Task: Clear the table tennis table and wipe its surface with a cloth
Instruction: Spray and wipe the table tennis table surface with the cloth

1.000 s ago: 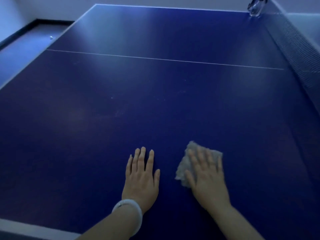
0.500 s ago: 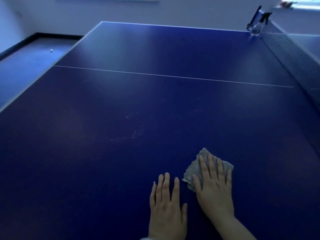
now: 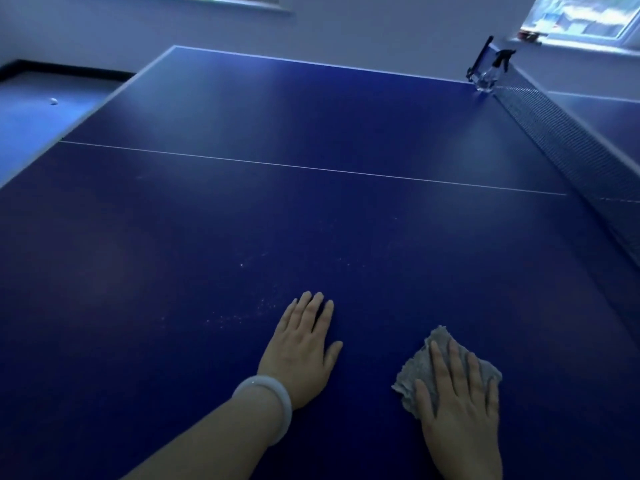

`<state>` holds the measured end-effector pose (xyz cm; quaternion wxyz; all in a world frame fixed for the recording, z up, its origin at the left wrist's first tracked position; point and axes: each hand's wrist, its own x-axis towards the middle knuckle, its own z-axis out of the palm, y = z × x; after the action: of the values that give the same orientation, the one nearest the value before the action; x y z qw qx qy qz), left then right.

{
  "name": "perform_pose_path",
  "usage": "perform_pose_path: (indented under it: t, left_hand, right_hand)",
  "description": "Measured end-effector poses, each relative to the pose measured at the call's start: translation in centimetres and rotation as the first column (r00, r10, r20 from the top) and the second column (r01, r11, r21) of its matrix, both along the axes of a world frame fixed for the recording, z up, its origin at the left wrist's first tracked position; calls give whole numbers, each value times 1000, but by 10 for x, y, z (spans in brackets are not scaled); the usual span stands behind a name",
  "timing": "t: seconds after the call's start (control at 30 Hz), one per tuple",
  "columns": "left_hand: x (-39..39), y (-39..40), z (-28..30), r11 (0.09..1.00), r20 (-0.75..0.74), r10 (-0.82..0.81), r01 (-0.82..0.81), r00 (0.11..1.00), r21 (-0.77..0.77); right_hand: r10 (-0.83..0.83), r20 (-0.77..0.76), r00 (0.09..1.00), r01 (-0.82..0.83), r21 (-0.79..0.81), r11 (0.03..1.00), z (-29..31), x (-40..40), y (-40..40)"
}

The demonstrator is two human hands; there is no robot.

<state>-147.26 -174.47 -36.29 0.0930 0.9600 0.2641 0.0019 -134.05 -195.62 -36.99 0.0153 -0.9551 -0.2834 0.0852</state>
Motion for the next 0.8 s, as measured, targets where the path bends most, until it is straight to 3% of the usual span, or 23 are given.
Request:
perform_pose_path:
  t: [0.2,0.4,0.47,0.57,0.67,0.73,0.8]
  left_hand:
    - [0,-2,-2,1000,36,25,-24,999,-18]
    - [1,-2,0,998,51,38,-36,998,-43]
    - [1,-2,2,998,48,47,-45,998,-51]
    - [0,-2,3,995,29,61,-59,998,-83]
    - [1,0,8,995,-31,55,-57,998,-82]
    - [1,-1,11,997,-28,53,-55,998,-50]
    - [1,-2,12,998,-8,47,-47,999,-32]
  right_hand:
    - [-150,-45,988,151,24,988,6,65,12]
    - [-353,-107,929,356,5,935,12,143,86]
    - [-295,-153,943,299,0,954,16,152,128]
    - [92,-152,984,-90,19,996,11,142,169]
    - [394,-129,910,-394,26,919,1,152,156]
    - [324,-133,937,-326,8,945,2,184,137]
    - [93,-137,986,-96,-16,995,9,223,125]
